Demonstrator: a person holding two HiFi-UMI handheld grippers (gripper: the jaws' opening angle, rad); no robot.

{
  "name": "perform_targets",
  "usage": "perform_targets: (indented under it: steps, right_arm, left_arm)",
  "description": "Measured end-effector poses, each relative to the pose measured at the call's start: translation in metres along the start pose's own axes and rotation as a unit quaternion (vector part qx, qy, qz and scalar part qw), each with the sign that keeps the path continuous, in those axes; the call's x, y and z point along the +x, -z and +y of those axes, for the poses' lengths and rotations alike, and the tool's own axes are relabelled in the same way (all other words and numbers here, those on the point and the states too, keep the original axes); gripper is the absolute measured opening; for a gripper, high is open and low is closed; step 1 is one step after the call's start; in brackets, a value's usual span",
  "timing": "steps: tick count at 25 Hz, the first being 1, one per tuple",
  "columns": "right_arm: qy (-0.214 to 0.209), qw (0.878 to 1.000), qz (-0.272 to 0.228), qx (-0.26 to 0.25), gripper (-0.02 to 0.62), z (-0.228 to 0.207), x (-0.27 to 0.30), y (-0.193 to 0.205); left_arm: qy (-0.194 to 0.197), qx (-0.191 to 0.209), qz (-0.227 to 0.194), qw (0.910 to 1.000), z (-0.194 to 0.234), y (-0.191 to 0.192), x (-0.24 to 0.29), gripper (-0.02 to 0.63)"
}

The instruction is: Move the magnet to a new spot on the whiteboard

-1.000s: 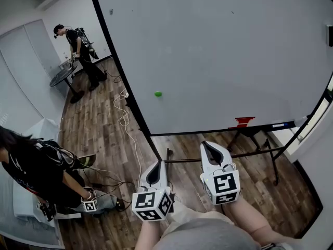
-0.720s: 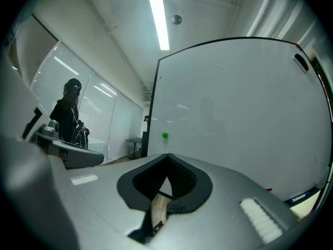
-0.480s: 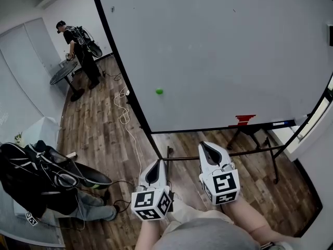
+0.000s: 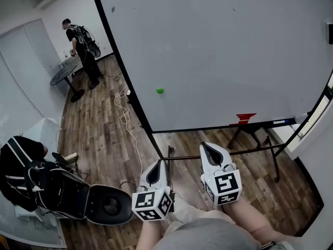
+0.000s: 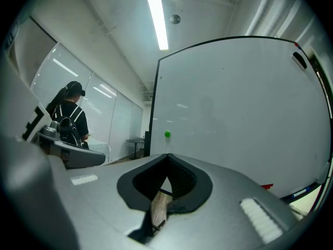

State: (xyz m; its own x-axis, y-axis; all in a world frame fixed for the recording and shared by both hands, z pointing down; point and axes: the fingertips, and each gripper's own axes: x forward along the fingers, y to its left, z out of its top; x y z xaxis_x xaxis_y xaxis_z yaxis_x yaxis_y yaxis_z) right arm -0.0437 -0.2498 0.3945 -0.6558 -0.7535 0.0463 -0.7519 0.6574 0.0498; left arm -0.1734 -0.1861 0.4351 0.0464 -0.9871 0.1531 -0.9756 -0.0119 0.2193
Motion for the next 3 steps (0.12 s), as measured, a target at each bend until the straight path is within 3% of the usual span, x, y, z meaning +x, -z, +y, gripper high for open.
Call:
perform_targets:
  steps: [3]
  right_arm:
    - [0.001,1.000,0.000,0.002,-0.003,0.0012,-0.0019,-0.0002]
  left_arm:
    - [0.000,0.001,-0.002,1.0000,0.0005,-0.0011,-0.0016,0.004]
